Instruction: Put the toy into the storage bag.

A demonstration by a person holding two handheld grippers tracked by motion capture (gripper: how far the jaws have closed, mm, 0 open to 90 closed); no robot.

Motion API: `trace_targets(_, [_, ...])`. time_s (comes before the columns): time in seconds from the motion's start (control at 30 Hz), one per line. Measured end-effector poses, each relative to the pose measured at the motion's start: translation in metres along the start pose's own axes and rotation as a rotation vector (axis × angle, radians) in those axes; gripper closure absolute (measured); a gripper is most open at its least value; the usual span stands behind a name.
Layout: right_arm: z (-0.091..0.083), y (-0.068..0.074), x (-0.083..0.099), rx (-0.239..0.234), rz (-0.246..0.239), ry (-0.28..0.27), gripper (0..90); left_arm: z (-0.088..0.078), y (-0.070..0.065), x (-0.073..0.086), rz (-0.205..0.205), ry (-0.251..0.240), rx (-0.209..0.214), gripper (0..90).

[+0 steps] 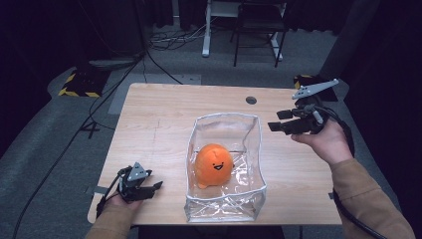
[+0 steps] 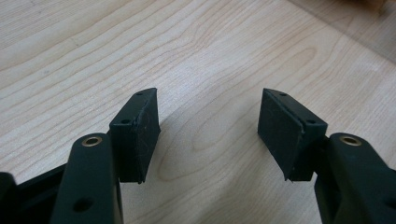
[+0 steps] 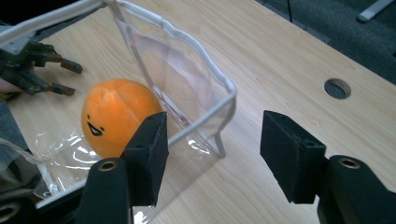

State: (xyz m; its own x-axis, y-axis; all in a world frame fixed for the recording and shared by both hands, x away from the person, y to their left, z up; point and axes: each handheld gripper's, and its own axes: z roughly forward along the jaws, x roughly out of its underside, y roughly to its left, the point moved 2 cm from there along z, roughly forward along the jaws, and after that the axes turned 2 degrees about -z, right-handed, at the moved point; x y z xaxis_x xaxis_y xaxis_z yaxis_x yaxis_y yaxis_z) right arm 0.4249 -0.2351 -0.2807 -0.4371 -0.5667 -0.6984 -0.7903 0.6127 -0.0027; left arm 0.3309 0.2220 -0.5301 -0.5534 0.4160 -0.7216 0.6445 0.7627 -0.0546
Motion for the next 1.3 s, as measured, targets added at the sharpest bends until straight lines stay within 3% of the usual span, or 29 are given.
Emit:
trace_targets(0.4, [0.004, -0.026, 0.044, 0.042, 0.066, 0.047, 41.8, 0.0, 0.0, 0.0, 0.002, 0.002, 0.001, 37.3])
trace_targets(0.5, [0.009, -0.031, 0.057, 0.062, 0.055, 0.082, 41.8, 0.0, -0.001, 0.0, 0.002, 0.002, 0.001, 37.2])
trace_targets(0.63, [0.021, -0.038, 0.083, 0.046, 0.09, 0.087, 41.9, 0.0, -0.001, 0.0, 0.004, 0.002, 0.001, 37.2])
trace_targets(0.7, [0.023, -0.039, 0.087, 0.044, 0.096, 0.089, 41.9, 0.0, -0.001, 0.0, 0.003, 0.002, 0.001, 37.2])
trace_targets(0.73, [0.029, -0.042, 0.099, 0.039, 0.117, 0.091, 42.0, 0.0, -0.001, 0.0, 0.003, 0.003, 0.001, 37.2])
trace_targets(1.0, [0.045, -0.05, 0.134, 0.022, 0.158, 0.076, 43.0, 0.0, -0.001, 0.0, 0.003, 0.002, 0.001, 37.2])
trace_targets(1.3, [0.06, -0.048, 0.169, 0.032, 0.187, 0.009, 43.2, 0.0, -0.001, 0.0, 0.003, 0.002, 0.001, 37.2])
